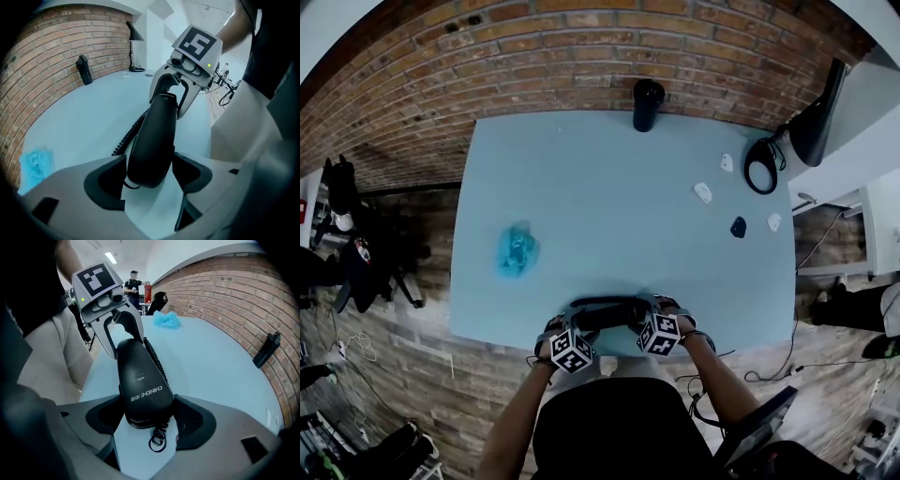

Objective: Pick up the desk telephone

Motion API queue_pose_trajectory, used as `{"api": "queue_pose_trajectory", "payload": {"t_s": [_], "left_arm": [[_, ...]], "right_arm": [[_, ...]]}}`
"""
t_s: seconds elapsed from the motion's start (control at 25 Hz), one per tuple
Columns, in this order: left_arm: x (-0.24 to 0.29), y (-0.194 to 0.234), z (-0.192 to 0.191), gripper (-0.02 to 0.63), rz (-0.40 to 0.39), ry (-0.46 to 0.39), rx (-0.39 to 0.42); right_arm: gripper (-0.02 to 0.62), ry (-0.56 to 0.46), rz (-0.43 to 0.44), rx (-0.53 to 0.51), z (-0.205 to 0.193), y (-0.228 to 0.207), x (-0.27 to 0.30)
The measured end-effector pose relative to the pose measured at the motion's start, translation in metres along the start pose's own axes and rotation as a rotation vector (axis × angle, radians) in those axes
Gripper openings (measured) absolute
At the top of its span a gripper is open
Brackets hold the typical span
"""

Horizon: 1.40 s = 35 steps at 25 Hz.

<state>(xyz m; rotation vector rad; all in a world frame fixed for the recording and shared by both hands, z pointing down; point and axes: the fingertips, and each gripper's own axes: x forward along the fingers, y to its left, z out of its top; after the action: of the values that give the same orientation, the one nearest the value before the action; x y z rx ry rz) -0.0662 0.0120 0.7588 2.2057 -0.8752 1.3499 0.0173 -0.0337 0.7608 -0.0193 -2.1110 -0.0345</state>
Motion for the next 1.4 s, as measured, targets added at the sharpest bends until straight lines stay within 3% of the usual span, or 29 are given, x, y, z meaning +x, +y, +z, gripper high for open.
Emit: {"api": "queue_pose_trajectory", "payload": {"t_s": [0.32,0.88,1.08,1.24,1.4], "left_arm": [[0.007,0.002,-0.001,0.322,0.028,-0.004,-0.018],[0.004,0.01,-0.014,0.325,0.031,-0.035,-0.118],[0.01,0.005,-0.005,0.325,0.019,-0.044,-0.102],[0.008,0.009,-0.012,0.324,0.007,-0.036,-0.079],[0.006,0.005,-0.013,0.322,0.013,-0.032,-0.084]], "right_arm": [[0.322,0.025,-0.029,0.036,-0.003,-0.002,0.004],[0.319,-0.006,0.036,0.128,0.005,-0.002,0.013],[0.319,0.028,0.044,0.093,-0.005,-0.004,0.007],[0.316,0.105,0.045,-0.056,0.005,0.002,0.016],[0.314,0.156,0.101,-0.115,0.008,0.008,0.017]]}}
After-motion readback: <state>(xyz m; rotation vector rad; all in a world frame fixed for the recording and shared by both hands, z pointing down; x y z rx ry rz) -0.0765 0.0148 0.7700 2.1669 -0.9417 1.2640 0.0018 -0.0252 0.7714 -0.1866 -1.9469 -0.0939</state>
